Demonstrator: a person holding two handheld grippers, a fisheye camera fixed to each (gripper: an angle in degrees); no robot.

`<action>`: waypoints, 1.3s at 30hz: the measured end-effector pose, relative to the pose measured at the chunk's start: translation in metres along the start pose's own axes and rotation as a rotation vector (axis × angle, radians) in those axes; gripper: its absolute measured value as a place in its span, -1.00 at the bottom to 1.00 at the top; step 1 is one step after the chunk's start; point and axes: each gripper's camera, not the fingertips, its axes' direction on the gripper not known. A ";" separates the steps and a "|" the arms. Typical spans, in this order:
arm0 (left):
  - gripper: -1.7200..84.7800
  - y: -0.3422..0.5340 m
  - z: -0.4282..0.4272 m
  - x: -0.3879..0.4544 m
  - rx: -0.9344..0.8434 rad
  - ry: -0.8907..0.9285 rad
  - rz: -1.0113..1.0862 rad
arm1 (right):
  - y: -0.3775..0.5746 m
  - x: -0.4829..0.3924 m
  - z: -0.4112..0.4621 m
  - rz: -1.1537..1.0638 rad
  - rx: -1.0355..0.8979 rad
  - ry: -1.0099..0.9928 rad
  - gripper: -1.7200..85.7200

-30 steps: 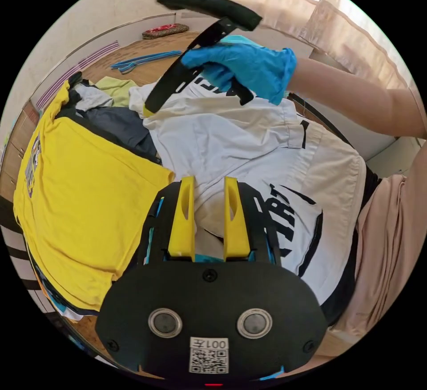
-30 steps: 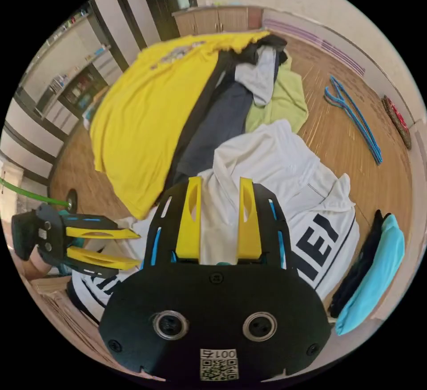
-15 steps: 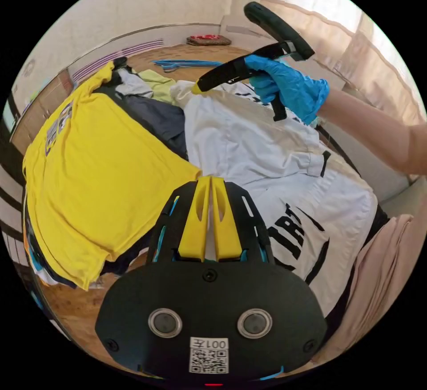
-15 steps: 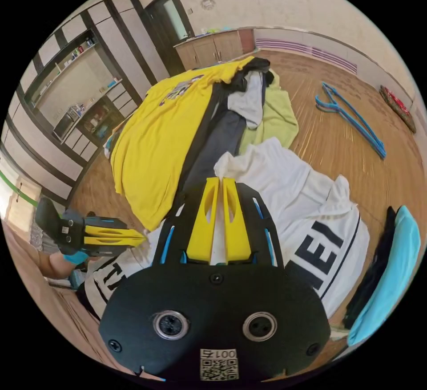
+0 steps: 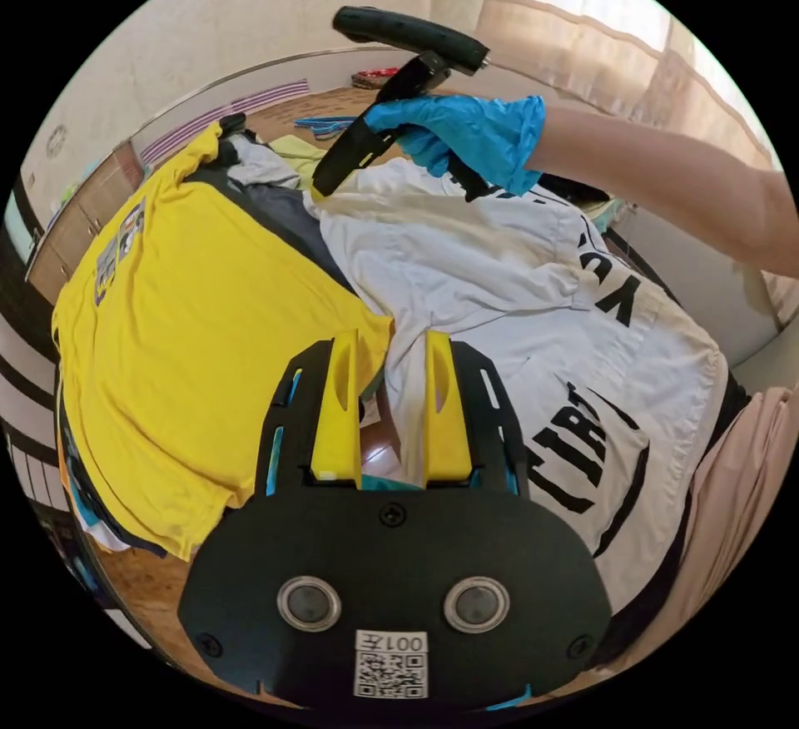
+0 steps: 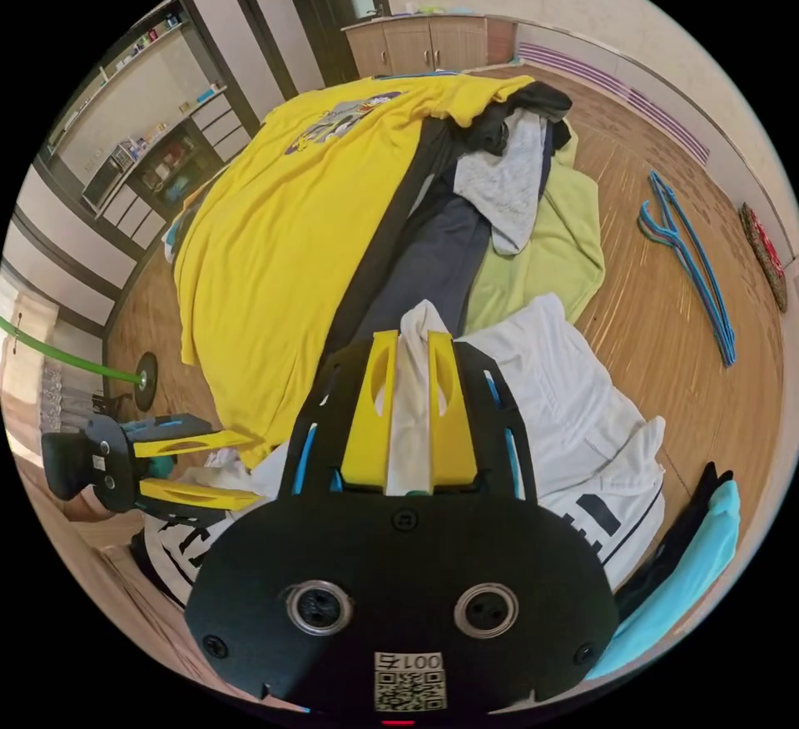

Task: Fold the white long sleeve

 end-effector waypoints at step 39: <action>-0.98 0.098 -0.031 -0.069 0.076 0.065 -0.392 | -0.057 -0.031 0.035 -0.085 0.145 -0.013 -0.86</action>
